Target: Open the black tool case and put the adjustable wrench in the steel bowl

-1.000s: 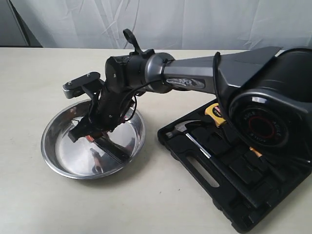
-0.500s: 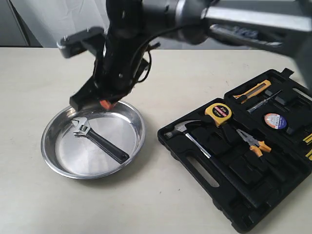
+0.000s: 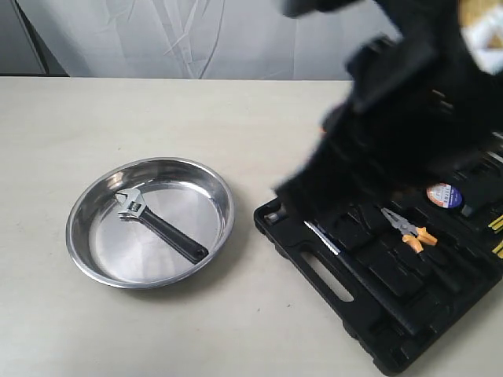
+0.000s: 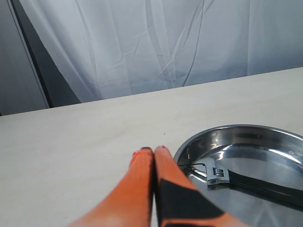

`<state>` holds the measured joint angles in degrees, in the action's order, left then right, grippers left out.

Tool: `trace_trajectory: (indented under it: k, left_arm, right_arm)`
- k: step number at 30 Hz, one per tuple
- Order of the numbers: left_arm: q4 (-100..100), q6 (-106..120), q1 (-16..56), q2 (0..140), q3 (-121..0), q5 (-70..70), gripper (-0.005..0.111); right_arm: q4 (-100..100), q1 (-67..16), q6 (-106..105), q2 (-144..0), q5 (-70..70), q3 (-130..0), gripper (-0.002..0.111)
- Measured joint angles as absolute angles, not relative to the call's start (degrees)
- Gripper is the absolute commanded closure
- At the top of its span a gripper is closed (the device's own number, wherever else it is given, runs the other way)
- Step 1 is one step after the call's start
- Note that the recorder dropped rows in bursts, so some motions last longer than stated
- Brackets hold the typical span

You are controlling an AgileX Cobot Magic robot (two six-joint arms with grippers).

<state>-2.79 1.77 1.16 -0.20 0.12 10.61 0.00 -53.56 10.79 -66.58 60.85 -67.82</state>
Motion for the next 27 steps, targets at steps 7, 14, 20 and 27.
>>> trace_trajectory:
  k: [7,14,20,27]
  left_arm:
    - [-2.8,1.8,1.2,-0.2,0.1,10.6,0.106]
    - [-2.8,1.8,1.2,-0.2,0.1,10.6,0.106]
    - [-2.8,1.8,1.2,-0.2,0.1,10.6,0.106]
    - [-2.8,1.8,1.2,-0.2,0.1,10.6,0.106]
  right_arm:
    - [10.6,-53.9,11.7,-50.5,69.2,-60.1,0.109]
    - [17.5,-53.5,10.9,-40.3,69.5,-59.8,0.109]
    - [19.4,-39.8,-6.2,-29.4,53.4,-49.9,0.109]
    - [24.1,-15.3,-26.7,-11.0,25.5,-20.0,0.109]
